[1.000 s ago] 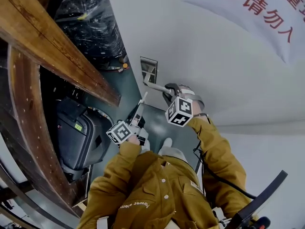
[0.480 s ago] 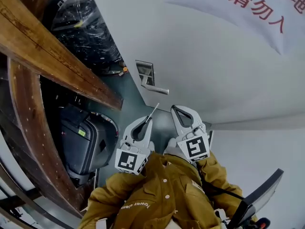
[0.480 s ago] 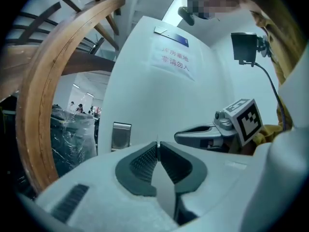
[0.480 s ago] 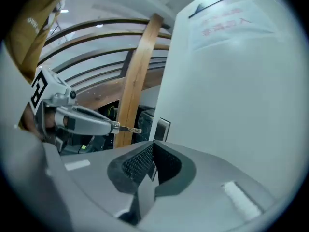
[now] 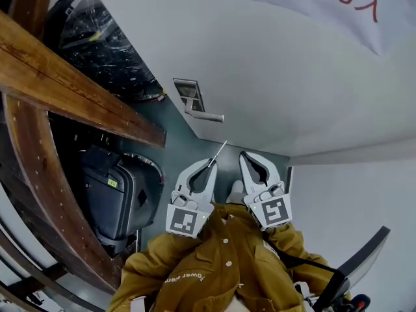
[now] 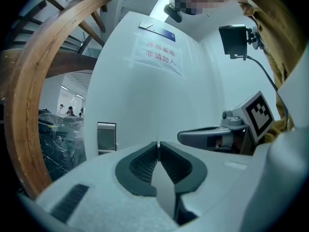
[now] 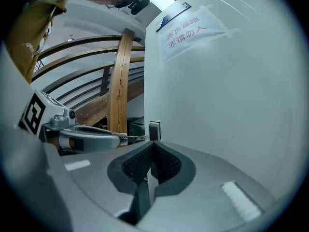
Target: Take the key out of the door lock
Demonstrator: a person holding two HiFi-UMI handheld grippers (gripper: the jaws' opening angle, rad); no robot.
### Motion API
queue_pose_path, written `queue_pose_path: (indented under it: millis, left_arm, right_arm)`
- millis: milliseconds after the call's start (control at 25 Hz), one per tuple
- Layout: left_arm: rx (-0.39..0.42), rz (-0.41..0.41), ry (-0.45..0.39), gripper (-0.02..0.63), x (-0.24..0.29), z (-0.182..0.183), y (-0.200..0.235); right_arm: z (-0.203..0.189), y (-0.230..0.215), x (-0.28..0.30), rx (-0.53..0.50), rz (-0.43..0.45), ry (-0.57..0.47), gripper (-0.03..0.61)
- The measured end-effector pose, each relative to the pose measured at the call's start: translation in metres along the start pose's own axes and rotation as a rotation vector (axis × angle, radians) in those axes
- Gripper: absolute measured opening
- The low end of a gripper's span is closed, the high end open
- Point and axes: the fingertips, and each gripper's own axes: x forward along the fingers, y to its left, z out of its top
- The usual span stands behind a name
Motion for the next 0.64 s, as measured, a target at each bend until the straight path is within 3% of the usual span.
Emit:
queue_pose_path:
  millis: [160,280,640]
  left_arm:
    - [-0.003,-0.005,0.014,0.021,0.002,-0.009,0.000]
    - [0.001,-0.009,0.007,0.021,0.002,-0.008,-0.003]
    - [0.002,-0.003,0.015,0.021,0.000,-0.008,-0.004]
  right_arm:
    - [0.000,0.000,-0.001,0.002,0.007,-0.010,0.005]
    - [0.011,0.003,0.002,0.001,0.015,-0.087,0.005]
    - [0.003,-0.001,0.001,-0.001,0.007,-0.024,0.005]
